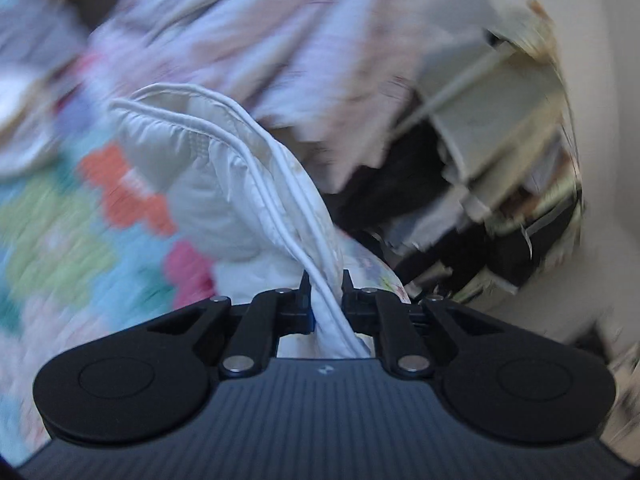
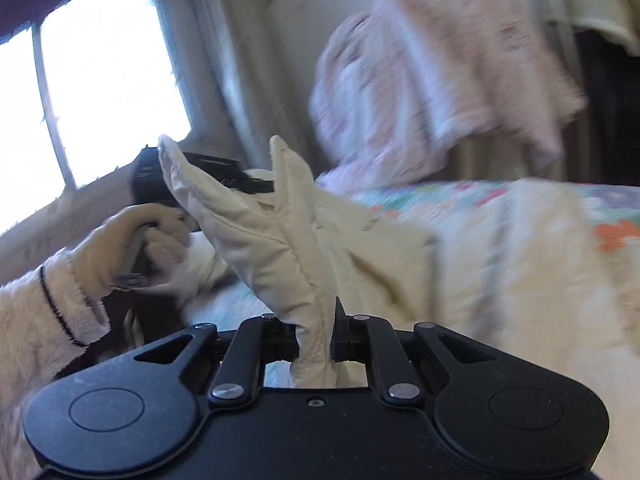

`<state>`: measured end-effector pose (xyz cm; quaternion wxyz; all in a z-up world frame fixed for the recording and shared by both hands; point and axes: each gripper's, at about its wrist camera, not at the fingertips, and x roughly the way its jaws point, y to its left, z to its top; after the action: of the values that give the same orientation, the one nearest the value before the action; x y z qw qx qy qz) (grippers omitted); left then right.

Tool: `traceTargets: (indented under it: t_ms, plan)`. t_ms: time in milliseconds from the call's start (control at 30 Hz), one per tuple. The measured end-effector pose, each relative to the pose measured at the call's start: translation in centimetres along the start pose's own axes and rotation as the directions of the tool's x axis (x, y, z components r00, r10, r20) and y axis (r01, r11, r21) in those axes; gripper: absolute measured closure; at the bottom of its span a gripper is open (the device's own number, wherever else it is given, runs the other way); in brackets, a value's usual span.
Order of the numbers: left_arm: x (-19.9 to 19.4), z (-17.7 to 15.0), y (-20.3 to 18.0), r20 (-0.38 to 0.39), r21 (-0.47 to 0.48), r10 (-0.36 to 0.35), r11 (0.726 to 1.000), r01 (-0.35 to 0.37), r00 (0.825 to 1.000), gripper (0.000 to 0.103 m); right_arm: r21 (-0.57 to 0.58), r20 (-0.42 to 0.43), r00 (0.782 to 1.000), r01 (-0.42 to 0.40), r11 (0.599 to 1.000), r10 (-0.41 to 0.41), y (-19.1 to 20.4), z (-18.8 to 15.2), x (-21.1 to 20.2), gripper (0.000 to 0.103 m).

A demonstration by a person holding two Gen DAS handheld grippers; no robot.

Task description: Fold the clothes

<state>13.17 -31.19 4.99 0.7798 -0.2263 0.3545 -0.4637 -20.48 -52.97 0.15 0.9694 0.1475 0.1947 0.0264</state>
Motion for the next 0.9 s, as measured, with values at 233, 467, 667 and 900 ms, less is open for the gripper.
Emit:
traceTargets:
  t_ms: [233, 467, 667, 900]
  plan:
    - [11.7, -2.7, -14.6, -0.171, 0.319, -0.102, 0.935, 0.153, 0.980, 0.094, 0.148, 0.082, 0.978, 0.180, 0.973, -0.193, -6.2, -2.0, -6.3, 0.090]
    - [26.2, -9.2, -18.8, -0.358, 0.371, -0.038, 0.911, 0.179, 0.933, 0.090, 0.217, 0.012, 0.936, 0.340, 0.915, -0.351, -10.6, -5.0, -9.4, 0.090]
    - [30.1, -12.4, -17.8, -0.384, 0.453, 0.058, 0.882, 0.133, 0.922, 0.076, 0.238, -0.074, 0.916, 0.401, 0.885, -0.395, -13.6, -7.2, -8.0, 0.089]
    - [26.7, -11.0, -18.2, -0.373, 0.521, -0.069, 0.809, 0.271, 0.925, 0.068, 0.458, -0.081, 0.937, 0.339, 0.822, -0.341, -17.7, -7.3, -9.0, 0.087]
